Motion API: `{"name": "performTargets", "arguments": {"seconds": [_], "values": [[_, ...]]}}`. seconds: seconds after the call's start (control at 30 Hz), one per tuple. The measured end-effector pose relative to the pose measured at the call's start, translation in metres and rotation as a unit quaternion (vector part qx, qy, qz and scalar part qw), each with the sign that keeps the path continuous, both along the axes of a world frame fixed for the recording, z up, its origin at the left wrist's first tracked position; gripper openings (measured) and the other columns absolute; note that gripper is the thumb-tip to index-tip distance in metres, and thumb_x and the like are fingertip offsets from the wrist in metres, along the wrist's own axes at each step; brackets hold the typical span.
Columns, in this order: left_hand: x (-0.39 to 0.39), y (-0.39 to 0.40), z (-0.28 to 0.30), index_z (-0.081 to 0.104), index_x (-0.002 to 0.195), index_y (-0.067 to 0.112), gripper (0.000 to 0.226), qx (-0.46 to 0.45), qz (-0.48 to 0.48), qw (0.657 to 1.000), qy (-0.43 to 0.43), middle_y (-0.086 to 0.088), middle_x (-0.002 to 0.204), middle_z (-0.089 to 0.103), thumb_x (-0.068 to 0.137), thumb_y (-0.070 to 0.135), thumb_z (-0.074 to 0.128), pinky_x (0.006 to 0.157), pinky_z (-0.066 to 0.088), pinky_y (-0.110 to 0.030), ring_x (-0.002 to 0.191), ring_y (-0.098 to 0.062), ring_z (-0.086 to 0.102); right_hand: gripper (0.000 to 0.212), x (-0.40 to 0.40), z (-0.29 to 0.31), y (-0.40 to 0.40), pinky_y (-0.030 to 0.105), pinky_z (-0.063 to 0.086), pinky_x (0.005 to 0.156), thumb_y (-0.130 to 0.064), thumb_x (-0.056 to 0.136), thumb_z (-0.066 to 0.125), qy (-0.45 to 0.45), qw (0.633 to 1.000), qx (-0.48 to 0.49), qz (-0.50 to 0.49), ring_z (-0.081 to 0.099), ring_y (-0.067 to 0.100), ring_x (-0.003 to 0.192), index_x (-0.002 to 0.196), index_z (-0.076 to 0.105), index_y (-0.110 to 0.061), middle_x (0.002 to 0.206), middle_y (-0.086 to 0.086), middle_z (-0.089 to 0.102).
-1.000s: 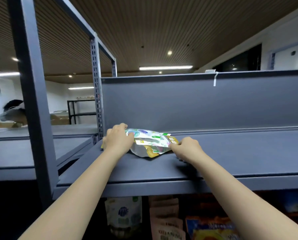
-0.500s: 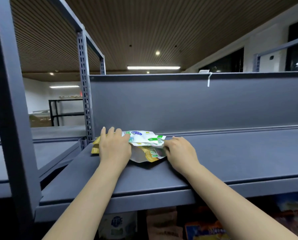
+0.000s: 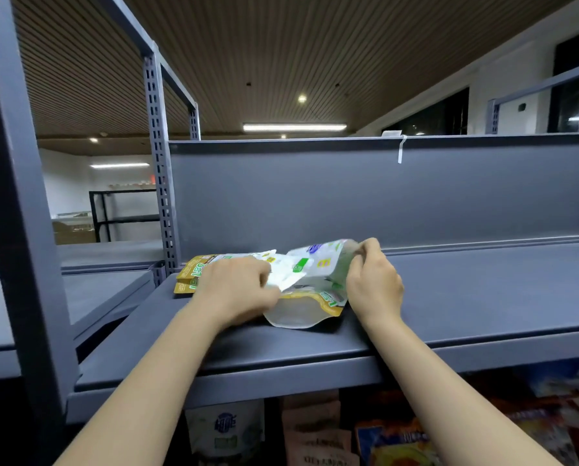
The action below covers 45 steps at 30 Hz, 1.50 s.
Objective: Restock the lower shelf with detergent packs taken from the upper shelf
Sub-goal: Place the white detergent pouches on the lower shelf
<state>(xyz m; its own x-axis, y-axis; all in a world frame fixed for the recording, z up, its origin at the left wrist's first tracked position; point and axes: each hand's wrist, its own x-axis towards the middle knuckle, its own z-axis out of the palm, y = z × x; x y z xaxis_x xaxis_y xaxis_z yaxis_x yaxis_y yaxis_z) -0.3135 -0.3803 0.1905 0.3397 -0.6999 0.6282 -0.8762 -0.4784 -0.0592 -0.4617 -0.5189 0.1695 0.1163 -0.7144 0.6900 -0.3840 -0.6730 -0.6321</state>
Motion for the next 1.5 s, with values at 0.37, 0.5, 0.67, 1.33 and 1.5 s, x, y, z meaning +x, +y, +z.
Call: {"name": "performTargets", "arguments": {"seconds": [0.37,0.5,0.67,1.33,1.5], "values": [[0.063,-0.016,-0.006,0.045,0.087,0.015,0.028,0.041,0.114,0.955,0.272,-0.012,0.121,0.054,0.091,0.029,0.021,0.084,0.033,-0.033,0.101,-0.026,0.047,0.005,0.0,-0.002,0.008,0.03,0.045,0.068,-0.025,0.083,0.06,0.022,0.984,-0.12,0.132,0.058,0.013,0.075,0.079,0.059,-0.023,0.079,-0.008,0.063],[0.054,-0.01,-0.009,0.062,0.11,0.02,0.041,-0.059,0.181,0.955,0.228,-0.006,0.123,0.058,0.092,0.038,0.03,0.084,0.024,-0.041,0.114,-0.028,0.048,0.027,0.003,-0.006,0.012,0.025,0.042,0.064,-0.055,0.071,0.051,0.089,0.963,-0.096,0.237,0.052,0.001,0.066,0.065,0.057,-0.029,0.066,-0.015,0.059],[0.044,-0.001,-0.002,0.061,0.096,0.009,0.042,-0.179,0.228,0.945,0.151,-0.014,0.106,0.064,0.086,0.042,0.036,0.09,0.028,-0.043,0.105,-0.032,0.049,0.047,0.008,-0.004,0.003,0.028,0.043,0.08,-0.039,0.073,0.048,0.115,0.965,0.026,0.234,0.052,0.012,0.101,0.118,0.059,-0.036,0.107,-0.014,0.059],[-0.007,0.027,-0.002,0.05,0.091,0.006,0.028,-0.452,0.107,0.88,0.098,-0.014,0.096,0.058,0.077,0.026,0.065,0.081,0.032,-0.041,0.088,-0.035,0.055,0.093,0.004,0.026,0.0,0.037,0.034,0.087,-0.102,0.039,0.023,0.351,0.917,0.138,0.129,0.05,0.021,0.11,0.081,0.059,-0.028,0.107,-0.005,0.06],[-0.012,0.04,-0.005,0.045,0.09,0.011,0.025,-0.459,0.086,0.875,0.13,-0.014,0.086,0.061,0.079,0.024,0.063,0.084,0.029,-0.039,0.086,-0.034,0.054,0.121,-0.002,0.017,0.002,0.041,0.047,0.098,-0.085,0.034,0.069,0.218,0.905,0.28,0.235,0.058,0.023,0.115,0.13,0.05,-0.013,0.127,0.004,0.06]]}}
